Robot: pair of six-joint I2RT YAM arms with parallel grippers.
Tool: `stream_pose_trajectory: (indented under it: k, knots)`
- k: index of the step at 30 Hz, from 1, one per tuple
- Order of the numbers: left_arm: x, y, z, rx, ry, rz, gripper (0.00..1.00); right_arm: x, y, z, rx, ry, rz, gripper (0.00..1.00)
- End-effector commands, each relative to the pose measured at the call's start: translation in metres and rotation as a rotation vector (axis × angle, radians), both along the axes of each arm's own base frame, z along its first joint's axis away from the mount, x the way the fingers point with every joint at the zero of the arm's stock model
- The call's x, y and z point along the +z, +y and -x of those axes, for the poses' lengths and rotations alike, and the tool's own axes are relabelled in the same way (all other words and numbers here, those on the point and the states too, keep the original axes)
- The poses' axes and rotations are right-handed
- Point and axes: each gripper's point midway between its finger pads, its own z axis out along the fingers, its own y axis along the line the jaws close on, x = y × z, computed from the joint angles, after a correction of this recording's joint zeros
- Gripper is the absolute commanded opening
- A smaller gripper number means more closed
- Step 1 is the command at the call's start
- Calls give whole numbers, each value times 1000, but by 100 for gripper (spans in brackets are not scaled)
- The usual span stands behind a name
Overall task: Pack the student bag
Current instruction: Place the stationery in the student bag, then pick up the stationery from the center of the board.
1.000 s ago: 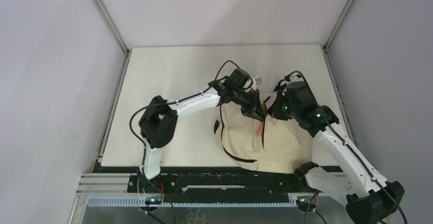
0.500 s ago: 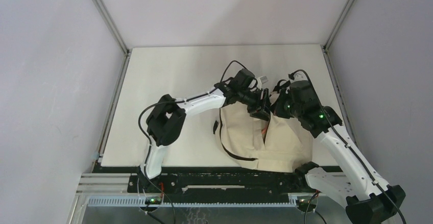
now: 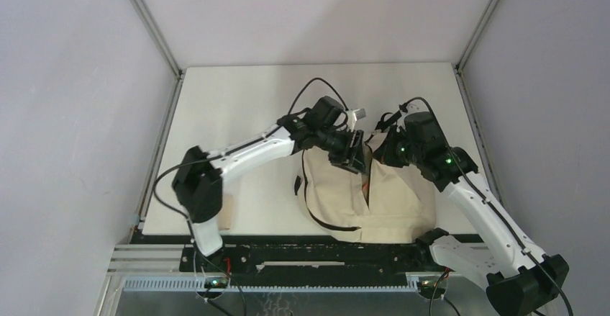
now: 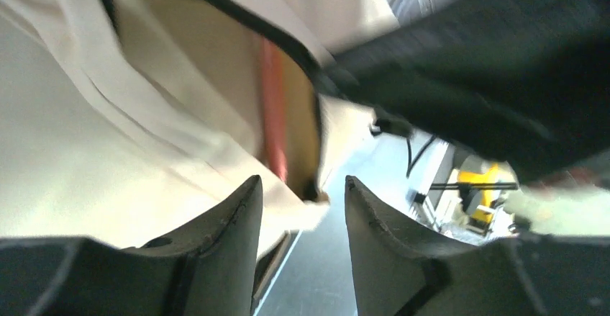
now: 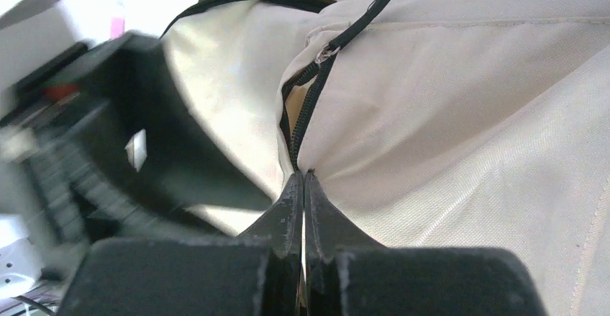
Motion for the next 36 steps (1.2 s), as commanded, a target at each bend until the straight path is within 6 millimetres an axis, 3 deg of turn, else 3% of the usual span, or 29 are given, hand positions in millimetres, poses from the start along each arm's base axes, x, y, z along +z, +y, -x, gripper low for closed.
stream_pose_trajectory:
  k: [1,5,8,11,14,16,18,22,24,28,32,36]
  knots:
    - [42,39,31,-93,-143,18,49,27,14,-16,20,-94,-66,0]
    - [35,81,29,-48,-177,-68,46,26,15,-17,23,-89,-67,0]
    - [25,127,8,85,-181,-140,45,25,15,-18,23,-88,-62,0]
    - [7,195,-29,337,-143,-208,53,25,15,-18,27,-88,-59,0]
    - [-23,285,-59,629,-114,-414,61,25,15,-18,29,-91,-59,0]
    - [-39,352,-74,832,-135,-615,72,25,14,-18,28,-92,-56,0]
    - [-51,383,-81,940,-119,-665,81,25,15,-18,30,-95,-56,0]
    - [-73,394,-105,1024,-52,-552,86,23,15,-18,36,-90,-55,0]
    - [-84,421,-113,1092,-42,-644,86,21,16,-16,42,-85,-58,0]
    - [-103,444,-125,1103,-33,-777,86,24,16,-14,40,-99,-75,0]
    - [-119,449,-133,1097,6,-806,84,24,16,-15,38,-103,-75,0]
    - [-136,435,-143,1036,99,-742,76,23,17,-16,45,-104,-74,0]
